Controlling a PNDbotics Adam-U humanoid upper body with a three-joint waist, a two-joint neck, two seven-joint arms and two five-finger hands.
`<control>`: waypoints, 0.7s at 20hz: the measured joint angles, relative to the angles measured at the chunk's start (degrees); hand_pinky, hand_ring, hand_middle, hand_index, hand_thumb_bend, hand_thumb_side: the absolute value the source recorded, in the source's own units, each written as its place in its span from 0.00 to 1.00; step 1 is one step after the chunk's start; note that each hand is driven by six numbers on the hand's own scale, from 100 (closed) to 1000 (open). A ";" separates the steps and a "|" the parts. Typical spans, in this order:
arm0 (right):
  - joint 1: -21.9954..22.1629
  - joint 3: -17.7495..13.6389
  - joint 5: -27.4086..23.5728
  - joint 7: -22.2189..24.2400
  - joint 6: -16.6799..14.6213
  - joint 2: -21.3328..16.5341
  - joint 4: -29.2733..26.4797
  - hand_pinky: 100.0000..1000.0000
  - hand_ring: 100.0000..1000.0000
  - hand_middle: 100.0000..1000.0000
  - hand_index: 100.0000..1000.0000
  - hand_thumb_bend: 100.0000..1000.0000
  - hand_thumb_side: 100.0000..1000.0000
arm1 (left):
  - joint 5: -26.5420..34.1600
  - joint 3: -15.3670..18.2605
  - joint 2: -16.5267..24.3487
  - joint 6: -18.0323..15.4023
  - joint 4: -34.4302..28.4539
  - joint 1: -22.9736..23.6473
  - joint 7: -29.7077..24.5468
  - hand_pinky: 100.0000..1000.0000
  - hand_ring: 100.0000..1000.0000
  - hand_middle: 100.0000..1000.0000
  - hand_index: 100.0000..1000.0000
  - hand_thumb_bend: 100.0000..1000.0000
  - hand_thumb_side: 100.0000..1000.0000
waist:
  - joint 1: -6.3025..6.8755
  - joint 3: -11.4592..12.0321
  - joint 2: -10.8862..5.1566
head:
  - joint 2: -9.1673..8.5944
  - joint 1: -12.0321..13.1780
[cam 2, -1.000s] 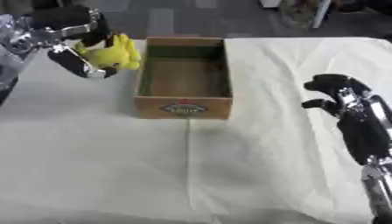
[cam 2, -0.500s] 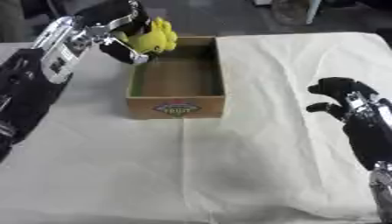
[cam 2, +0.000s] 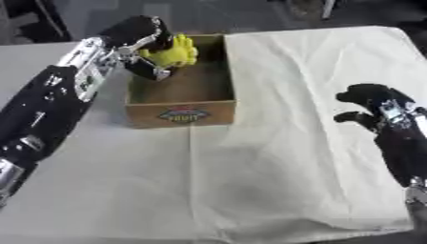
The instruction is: Pick up objects on the table and place them in the box.
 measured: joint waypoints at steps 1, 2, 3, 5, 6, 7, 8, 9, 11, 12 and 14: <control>-0.06 0.00 0.00 0.02 -0.02 0.03 0.00 0.59 0.78 0.60 0.70 0.00 0.65 | -0.74 0.08 -0.17 0.07 0.52 0.13 0.29 0.58 0.47 0.40 0.61 0.51 0.22 | -0.01 -0.10 0.03 | 0.00 0.06; -0.11 0.00 0.00 0.04 -0.02 0.06 0.00 0.59 0.78 0.60 0.70 0.00 0.65 | -1.63 0.11 -0.38 0.21 1.00 0.21 0.50 0.60 0.50 0.42 0.63 0.54 0.22 | -0.03 -0.11 0.13 | 0.00 0.15; -0.16 0.01 0.00 0.06 -0.02 0.07 0.00 0.59 0.78 0.60 0.70 0.00 0.65 | -2.46 0.12 -0.48 0.37 1.41 0.29 0.66 0.61 0.52 0.45 0.65 0.54 0.23 | -0.04 -0.14 0.25 | 0.00 0.19; -0.18 0.02 0.00 0.11 0.01 0.07 0.00 0.59 0.78 0.60 0.70 0.00 0.65 | -3.94 0.13 -0.55 0.58 2.00 0.66 0.85 0.65 0.59 0.54 0.75 0.66 0.27 | -0.04 -0.17 0.28 | 0.00 0.21; -0.19 0.02 0.00 0.12 0.03 0.07 0.00 0.59 0.78 0.60 0.70 0.00 0.65 | -4.51 0.13 -0.67 0.64 2.18 0.74 0.90 0.68 0.66 0.63 0.81 0.81 0.29 | -0.04 -0.15 0.28 | 0.00 0.22; -0.22 0.02 0.00 0.13 0.04 0.07 0.00 0.59 0.78 0.60 0.70 0.00 0.65 | -5.06 0.13 -0.82 0.64 2.22 0.80 0.92 0.69 0.67 0.66 0.83 0.84 0.29 | -0.04 -0.11 0.28 | 0.00 0.22; -0.27 0.02 0.00 0.13 0.04 0.07 0.00 0.59 0.78 0.60 0.70 0.00 0.65 | -5.46 0.13 -0.94 0.61 2.22 0.89 0.92 0.71 0.73 0.74 0.86 0.83 0.27 | -0.04 -0.05 0.28 | 0.00 0.22; -0.28 0.02 0.00 0.13 0.04 0.07 0.00 0.59 0.78 0.60 0.70 0.00 0.65 | -5.73 0.12 -0.95 0.50 2.21 1.00 0.87 0.71 0.74 0.76 0.86 0.83 0.28 | -0.04 0.03 0.28 | -0.01 0.21; -0.28 0.01 0.00 0.13 0.04 0.07 0.00 0.59 0.78 0.60 0.70 0.00 0.65 | -5.70 0.12 -0.94 0.16 1.94 1.16 0.85 0.74 0.78 0.80 0.88 0.83 0.37 | -0.05 0.42 0.28 | -0.02 0.15; -0.28 0.01 0.00 0.13 0.04 0.07 0.00 0.59 0.78 0.60 0.70 0.00 0.65 | -5.42 0.12 -0.92 0.02 1.64 1.18 0.93 0.75 0.78 0.80 0.87 0.84 0.38 | -0.07 0.54 0.28 | -0.02 0.10; -0.28 0.00 0.00 0.11 0.02 0.07 0.00 0.59 0.78 0.60 0.70 0.00 0.65 | -4.13 0.10 -0.85 -0.24 0.34 1.22 1.14 0.73 0.76 0.77 0.86 0.83 0.30 | -0.09 0.84 0.28 | -0.03 -0.09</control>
